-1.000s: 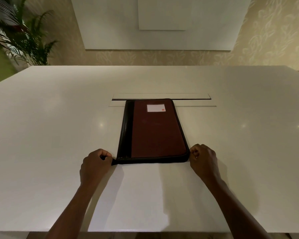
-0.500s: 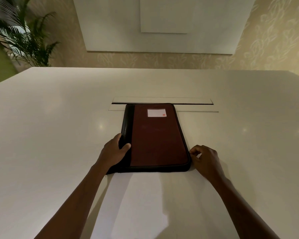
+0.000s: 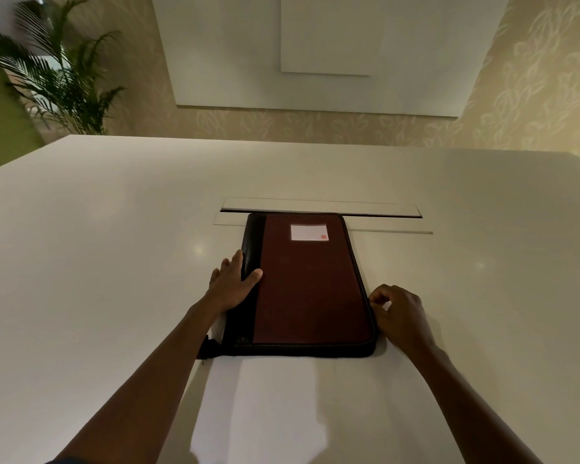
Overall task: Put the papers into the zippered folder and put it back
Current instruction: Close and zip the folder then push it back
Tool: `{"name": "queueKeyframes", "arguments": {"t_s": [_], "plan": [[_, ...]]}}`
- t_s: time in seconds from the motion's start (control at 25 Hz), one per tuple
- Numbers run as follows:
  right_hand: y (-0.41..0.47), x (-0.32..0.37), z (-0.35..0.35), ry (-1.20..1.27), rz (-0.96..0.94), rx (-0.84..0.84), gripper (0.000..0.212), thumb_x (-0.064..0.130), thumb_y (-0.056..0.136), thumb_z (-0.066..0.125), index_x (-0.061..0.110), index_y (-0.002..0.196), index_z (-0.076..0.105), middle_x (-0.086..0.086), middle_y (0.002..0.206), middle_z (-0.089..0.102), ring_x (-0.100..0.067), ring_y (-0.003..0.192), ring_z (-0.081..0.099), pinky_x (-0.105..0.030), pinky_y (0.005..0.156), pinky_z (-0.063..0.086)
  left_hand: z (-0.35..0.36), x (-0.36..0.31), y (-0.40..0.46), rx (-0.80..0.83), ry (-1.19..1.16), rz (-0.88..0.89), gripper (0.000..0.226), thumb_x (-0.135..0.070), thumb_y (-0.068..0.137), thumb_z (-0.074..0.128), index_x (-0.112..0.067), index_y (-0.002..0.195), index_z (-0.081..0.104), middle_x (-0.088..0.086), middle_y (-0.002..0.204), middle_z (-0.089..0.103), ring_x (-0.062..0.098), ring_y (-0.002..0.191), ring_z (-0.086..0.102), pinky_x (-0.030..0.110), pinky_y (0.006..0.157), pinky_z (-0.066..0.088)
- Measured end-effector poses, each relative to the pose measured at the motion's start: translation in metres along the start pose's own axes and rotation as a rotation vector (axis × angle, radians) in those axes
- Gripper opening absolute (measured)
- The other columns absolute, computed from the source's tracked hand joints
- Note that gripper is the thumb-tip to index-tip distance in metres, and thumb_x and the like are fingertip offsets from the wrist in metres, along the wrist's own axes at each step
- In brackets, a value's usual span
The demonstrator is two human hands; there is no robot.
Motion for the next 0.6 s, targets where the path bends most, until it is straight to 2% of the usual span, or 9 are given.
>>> {"name": "queueKeyframes", "arguments": {"t_s": [0.28,0.44,0.6], "plan": [[0.035,0.0,0.01,0.013,0.001,-0.006,0.007,0.013,0.085,0.068,0.017,0.079,0.068,0.006,0.077,0.066,-0.009,0.073,0.061,-0.018,0.06,0.044,0.0,-0.003,0.024,0.0,0.053,0.017,0.081,-0.058,0.097,0.035,-0.021,0.156,-0.007,0.006,0.165,-0.002,0.024,0.151,-0.008,0.046,0.12,-0.008],[0.058,0.001,0.016,-0.003,-0.001,-0.007,0.006,0.009,0.085,0.066,0.014,0.081,0.068,0.002,0.079,0.068,-0.014,0.074,0.062,-0.029,0.064,0.049,0.0,-0.007,0.041,-0.002,0.093,0.015,0.084,-0.058,0.097,0.037,-0.02,0.155,-0.009,0.008,0.164,-0.009,0.025,0.151,-0.01,0.049,0.118,-0.01],[0.081,-0.001,0.022,0.006,-0.001,0.0,0.008,0.006,0.085,0.065,0.013,0.082,0.068,0.001,0.08,0.068,-0.015,0.075,0.062,-0.034,0.068,0.053,-0.001,-0.014,0.061,-0.007,0.1,0.054,0.081,-0.05,0.099,0.039,-0.017,0.155,-0.009,0.011,0.163,-0.014,0.025,0.151,-0.012,0.049,0.119,-0.007]]}}
Point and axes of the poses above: each hand's wrist, its own y-axis towards the middle knuckle, its own z-axis out of the palm, x = y × z, the point moved 4 cm from there along y, towards the middle knuckle
